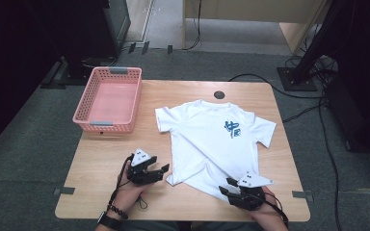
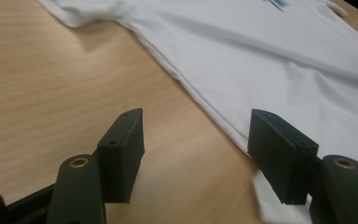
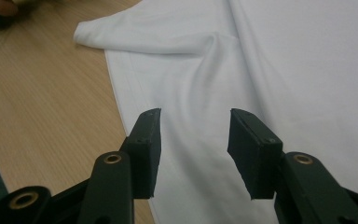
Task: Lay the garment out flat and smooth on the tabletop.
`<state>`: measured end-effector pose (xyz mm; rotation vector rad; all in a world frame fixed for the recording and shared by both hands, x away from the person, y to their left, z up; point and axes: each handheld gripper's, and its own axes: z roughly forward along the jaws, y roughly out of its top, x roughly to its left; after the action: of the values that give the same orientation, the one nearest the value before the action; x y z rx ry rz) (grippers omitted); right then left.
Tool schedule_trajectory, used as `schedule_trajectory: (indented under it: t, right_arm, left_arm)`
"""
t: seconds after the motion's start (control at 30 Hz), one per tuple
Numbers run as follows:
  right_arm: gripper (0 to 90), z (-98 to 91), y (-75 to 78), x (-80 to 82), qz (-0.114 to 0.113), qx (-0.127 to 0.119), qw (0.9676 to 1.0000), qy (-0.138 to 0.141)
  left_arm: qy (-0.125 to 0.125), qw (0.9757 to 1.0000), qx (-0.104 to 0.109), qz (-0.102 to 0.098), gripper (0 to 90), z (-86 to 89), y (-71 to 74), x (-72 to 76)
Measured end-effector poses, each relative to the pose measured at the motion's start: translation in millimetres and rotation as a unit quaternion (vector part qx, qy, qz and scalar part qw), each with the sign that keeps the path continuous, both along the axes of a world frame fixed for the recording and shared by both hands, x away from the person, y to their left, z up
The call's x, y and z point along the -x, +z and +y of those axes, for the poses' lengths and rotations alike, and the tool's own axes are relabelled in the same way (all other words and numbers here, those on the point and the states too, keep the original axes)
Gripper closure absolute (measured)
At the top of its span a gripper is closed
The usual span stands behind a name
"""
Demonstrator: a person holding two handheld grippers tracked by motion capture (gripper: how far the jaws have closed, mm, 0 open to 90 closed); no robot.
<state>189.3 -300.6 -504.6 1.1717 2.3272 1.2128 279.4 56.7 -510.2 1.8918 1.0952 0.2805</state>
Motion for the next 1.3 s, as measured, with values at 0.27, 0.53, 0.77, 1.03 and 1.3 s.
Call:
schedule_trajectory:
  t: [0.27, 0.53, 0.77, 1.03, 1.3]
  right_arm:
    - [48.5, 25.9, -5.5, -3.3, -0.002, -0.012, 0.9990, -0.043]
    - [40.4, 53.6, -8.9, -8.0, -0.005, 0.001, 0.9968, -0.080]
    - [38.0, 66.1, -16.2, -13.5, -0.009, 0.021, 0.9954, -0.093]
    - [37.4, 72.3, -19.0, -22.2, -0.005, 0.035, 0.9921, -0.120]
    - [36.8, 75.5, -17.8, -21.8, -0.007, 0.056, 0.9924, -0.109]
  left_arm:
    - [0.093, 0.9950, 0.037, -0.006, 29.8, -10.9, 4.4, -41.2]
    - [0.150, 0.9885, -0.016, -0.009, 27.8, -37.5, -4.3, -98.4]
    - [0.182, 0.9803, -0.075, -0.012, 27.8, -45.7, -7.9, -126.7]
    - [0.186, 0.9759, -0.114, 0.001, 27.5, -48.9, -9.5, -137.7]
    - [0.190, 0.9745, -0.119, 0.001, 27.6, -47.3, -9.5, -141.0]
